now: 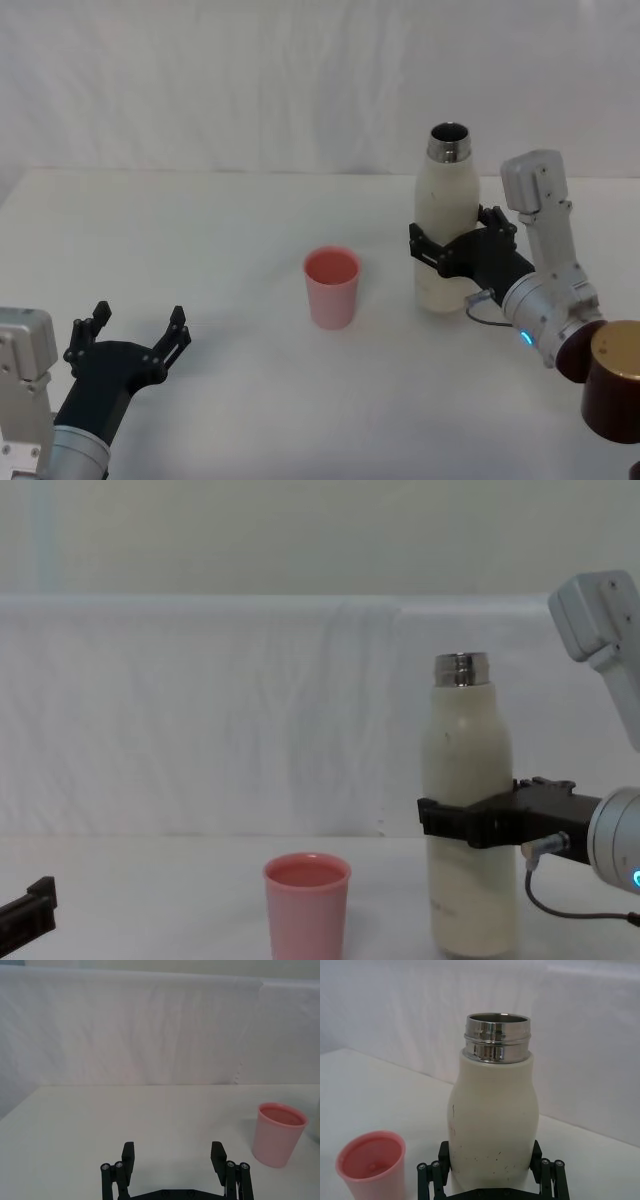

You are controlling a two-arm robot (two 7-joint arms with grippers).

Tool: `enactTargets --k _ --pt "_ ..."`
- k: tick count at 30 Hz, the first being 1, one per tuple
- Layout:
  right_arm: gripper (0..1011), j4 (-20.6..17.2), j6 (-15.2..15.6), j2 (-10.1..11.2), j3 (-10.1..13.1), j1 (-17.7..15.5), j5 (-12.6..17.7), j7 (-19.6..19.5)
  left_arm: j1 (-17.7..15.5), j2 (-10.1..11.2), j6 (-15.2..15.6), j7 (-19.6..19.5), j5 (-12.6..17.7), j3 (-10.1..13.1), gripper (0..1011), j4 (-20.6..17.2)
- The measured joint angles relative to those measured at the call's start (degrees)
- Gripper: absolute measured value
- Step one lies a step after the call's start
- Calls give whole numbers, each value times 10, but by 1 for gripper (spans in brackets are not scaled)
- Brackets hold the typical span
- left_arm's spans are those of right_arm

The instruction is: Grasp the thermos with one hand and pour water into the cup lid.

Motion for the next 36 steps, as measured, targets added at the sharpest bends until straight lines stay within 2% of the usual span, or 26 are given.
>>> enactTargets --k 13,36 --pt "951 15 2 -1 -4 0 40 -2 0 0 0 0 0 0 1001 0" --pt "951 29 -2 12 -24 9 70 -20 0 0 0 0 0 0 1001 0"
